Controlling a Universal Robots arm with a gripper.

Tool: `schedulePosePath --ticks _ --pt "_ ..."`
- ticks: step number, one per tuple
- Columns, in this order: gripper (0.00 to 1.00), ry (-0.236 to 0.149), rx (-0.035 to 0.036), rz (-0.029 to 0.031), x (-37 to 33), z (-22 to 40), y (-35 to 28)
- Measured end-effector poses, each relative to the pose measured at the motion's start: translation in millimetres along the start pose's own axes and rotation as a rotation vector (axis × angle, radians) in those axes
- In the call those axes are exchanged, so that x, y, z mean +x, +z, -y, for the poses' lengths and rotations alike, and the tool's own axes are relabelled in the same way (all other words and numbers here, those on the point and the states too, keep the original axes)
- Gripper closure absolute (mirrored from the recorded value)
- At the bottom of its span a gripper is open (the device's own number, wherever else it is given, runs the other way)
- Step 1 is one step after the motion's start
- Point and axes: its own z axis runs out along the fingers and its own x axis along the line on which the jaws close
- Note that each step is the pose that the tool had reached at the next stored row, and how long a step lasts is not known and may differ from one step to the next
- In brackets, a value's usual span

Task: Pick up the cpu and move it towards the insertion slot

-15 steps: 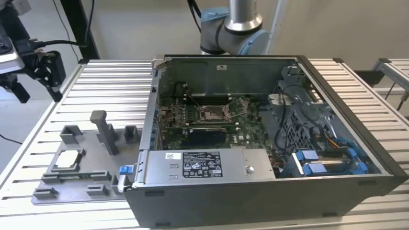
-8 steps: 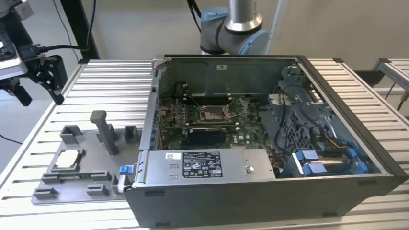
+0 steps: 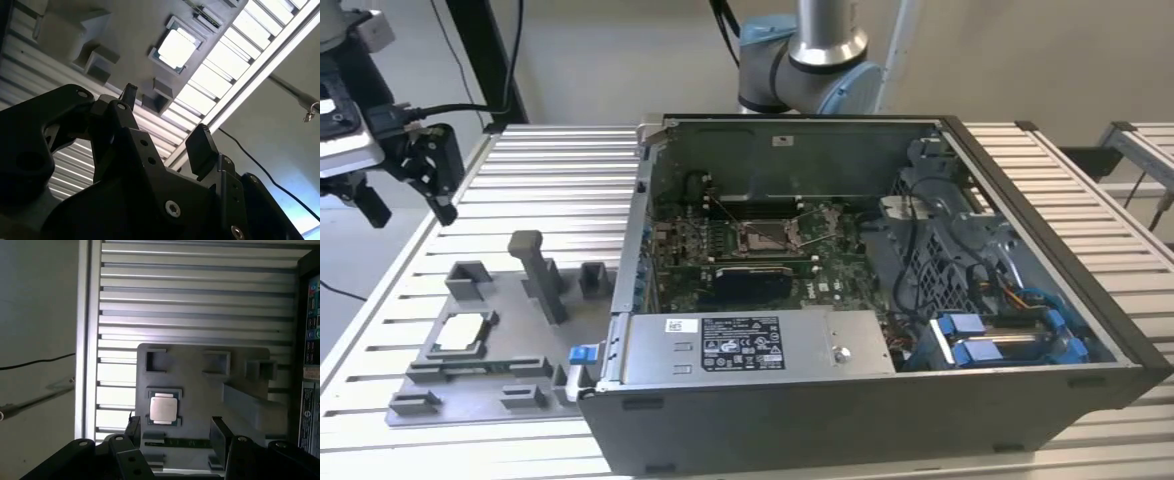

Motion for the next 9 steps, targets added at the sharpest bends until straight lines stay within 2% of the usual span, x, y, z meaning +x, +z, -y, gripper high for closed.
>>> schedulePosePath --ticks 9 --pt "0.0 0.0 0.0 0.0001 0.0 0.4 9.5"
